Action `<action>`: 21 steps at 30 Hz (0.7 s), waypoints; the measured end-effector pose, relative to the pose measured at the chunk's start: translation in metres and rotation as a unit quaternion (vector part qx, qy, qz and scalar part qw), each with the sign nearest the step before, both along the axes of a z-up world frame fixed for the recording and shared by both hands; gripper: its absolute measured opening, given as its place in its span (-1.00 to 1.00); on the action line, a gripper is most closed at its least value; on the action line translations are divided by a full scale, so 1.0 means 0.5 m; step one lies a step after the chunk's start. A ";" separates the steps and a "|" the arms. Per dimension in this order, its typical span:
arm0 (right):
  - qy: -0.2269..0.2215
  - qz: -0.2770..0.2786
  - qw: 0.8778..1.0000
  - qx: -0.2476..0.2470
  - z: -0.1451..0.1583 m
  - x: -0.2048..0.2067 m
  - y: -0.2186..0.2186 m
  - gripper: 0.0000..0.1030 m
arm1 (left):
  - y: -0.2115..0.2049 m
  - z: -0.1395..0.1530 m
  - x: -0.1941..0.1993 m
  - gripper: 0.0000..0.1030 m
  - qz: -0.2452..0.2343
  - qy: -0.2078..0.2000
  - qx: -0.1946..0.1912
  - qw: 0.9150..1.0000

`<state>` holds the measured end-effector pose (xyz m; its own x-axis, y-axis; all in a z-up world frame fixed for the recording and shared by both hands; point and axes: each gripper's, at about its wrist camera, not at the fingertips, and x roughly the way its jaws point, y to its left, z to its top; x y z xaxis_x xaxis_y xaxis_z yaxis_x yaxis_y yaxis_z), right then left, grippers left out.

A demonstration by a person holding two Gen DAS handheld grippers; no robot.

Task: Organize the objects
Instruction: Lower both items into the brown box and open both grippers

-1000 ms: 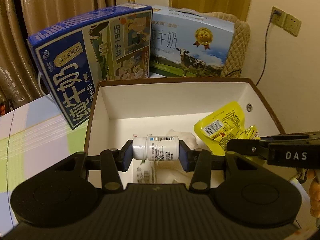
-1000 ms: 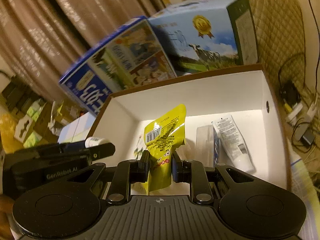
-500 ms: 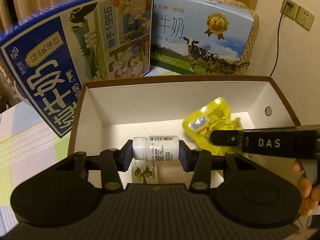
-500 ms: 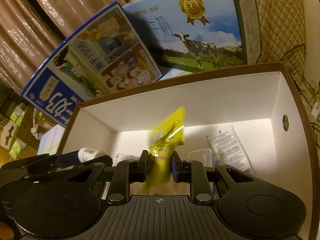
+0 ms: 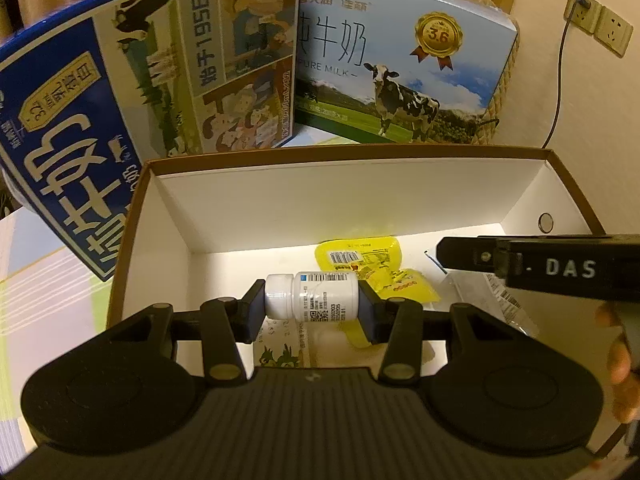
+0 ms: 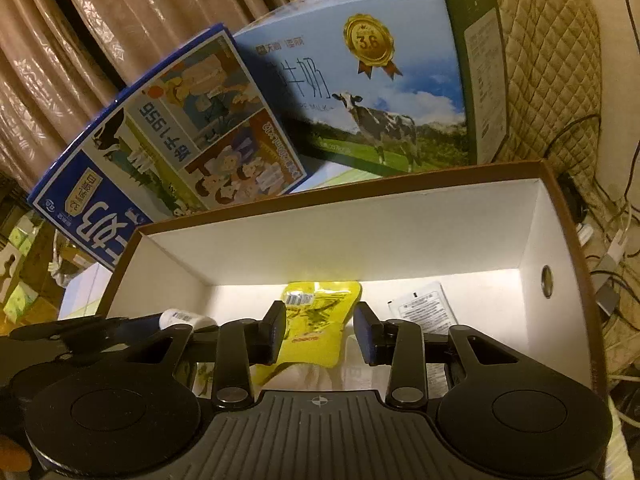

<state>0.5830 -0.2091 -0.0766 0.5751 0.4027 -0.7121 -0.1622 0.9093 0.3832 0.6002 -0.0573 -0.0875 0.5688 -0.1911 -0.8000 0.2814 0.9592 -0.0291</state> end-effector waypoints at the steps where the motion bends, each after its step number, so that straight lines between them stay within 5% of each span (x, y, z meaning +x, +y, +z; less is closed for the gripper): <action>1: -0.003 0.001 1.000 -0.001 0.003 -0.002 -0.001 -0.32 | -0.002 -0.002 0.002 -0.20 -0.001 0.001 0.000 1.000; 6: -0.012 0.004 1.000 -0.009 0.019 -0.012 -0.005 -0.31 | -0.010 -0.009 0.007 -0.16 -0.004 -0.001 -0.005 1.000; 12: -0.018 0.008 1.000 -0.011 0.041 -0.037 -0.008 -0.27 | 0.000 -0.002 0.002 0.28 0.003 -0.002 -0.009 1.000; 21: -0.014 0.029 0.999 -0.038 0.062 -0.093 -0.010 0.13 | 0.044 0.035 -0.047 0.53 0.023 -0.001 -0.019 1.000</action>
<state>0.5367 -0.2140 -0.0456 0.5735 0.3816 -0.7249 -0.2247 0.9242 0.3087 0.5766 -0.0354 -0.0702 0.5796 -0.1962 -0.7909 0.2380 0.9690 -0.0659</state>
